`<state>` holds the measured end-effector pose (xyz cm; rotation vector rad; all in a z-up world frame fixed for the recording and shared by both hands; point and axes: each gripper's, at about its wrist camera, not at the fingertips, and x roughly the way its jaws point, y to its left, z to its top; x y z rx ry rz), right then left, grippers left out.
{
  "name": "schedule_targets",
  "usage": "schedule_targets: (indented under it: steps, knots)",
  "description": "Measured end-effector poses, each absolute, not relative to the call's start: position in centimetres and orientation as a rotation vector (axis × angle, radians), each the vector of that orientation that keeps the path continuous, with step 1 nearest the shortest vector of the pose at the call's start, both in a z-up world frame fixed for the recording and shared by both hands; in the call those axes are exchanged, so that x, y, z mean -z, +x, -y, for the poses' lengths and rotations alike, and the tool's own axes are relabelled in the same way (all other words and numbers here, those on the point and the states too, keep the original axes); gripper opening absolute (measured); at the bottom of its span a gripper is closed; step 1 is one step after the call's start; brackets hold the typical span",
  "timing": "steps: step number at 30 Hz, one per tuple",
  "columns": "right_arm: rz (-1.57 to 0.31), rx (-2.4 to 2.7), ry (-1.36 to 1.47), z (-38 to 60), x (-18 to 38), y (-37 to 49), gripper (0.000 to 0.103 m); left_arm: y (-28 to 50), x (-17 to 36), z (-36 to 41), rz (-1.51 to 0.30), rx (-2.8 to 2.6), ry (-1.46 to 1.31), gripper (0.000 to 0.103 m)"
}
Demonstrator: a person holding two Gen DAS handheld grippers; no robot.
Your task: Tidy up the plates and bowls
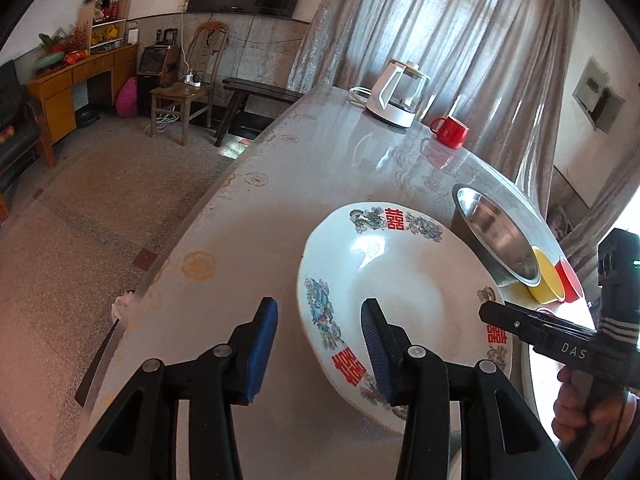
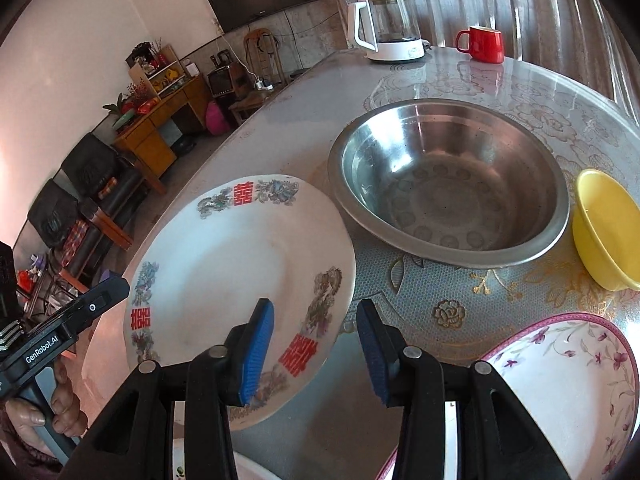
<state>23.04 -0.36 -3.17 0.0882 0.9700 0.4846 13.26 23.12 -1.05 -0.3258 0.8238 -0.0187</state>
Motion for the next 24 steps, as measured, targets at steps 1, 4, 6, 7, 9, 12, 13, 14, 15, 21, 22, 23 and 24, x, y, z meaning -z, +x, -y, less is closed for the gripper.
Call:
schedule_targets:
  steps: [1,4,6,7,9,12,13,14,15,21,22,23,24]
  knots:
    - [-0.976,-0.487,0.092,0.2,3.3,23.3,0.043,13.8,1.3,-23.0,-0.834,0.027,-0.327,0.044]
    - [-0.990,-0.501,0.098,-0.4,3.7,23.9,0.045,15.1,2.1,-22.8,-0.866,0.061,-0.340,0.043]
    - [-0.996,-0.499,0.094,-0.7,4.0,24.1,0.045,15.6,2.2,-22.5,-0.869,0.067,-0.335,0.040]
    - [-0.998,-0.501,0.094,-0.9,4.1,24.3,0.045,16.0,2.3,-22.4,-0.869,0.061,-0.325,0.040]
    - [-1.005,-0.506,0.091,-1.1,4.4,24.6,0.044,16.7,2.5,-22.3,-0.874,0.058,-0.323,0.040]
    - [-1.010,-0.502,0.070,-1.8,4.6,25.0,0.043,17.2,2.9,-22.1,-0.888,0.052,-0.317,0.040]
    - [-1.012,-0.502,0.057,-2.0,4.8,25.1,0.044,17.3,2.9,-21.9,-0.890,0.047,-0.305,0.040]
    - [-1.007,-0.498,0.048,-2.2,4.8,25.1,0.043,17.2,2.9,-21.8,-0.891,0.042,-0.297,0.040]
    - [-1.007,-0.495,0.040,-2.2,4.7,25.1,0.043,17.1,2.9,-21.7,-0.894,0.038,-0.294,0.040]
    - [-1.016,-0.478,0.011,-2.1,4.4,25.2,0.039,15.9,2.9,-21.9,-0.891,0.061,-0.331,0.038]
    - [-1.018,-0.478,0.011,-2.1,4.4,25.2,0.039,15.6,2.8,-21.8,-0.887,0.063,-0.327,0.038]
    - [-1.020,-0.476,0.009,-2.0,4.4,25.2,0.039,15.4,2.8,-21.7,-0.884,0.064,-0.324,0.038]
    - [-1.024,-0.475,0.012,-2.0,4.3,25.1,0.039,15.2,2.7,-21.7,-0.882,0.069,-0.326,0.038]
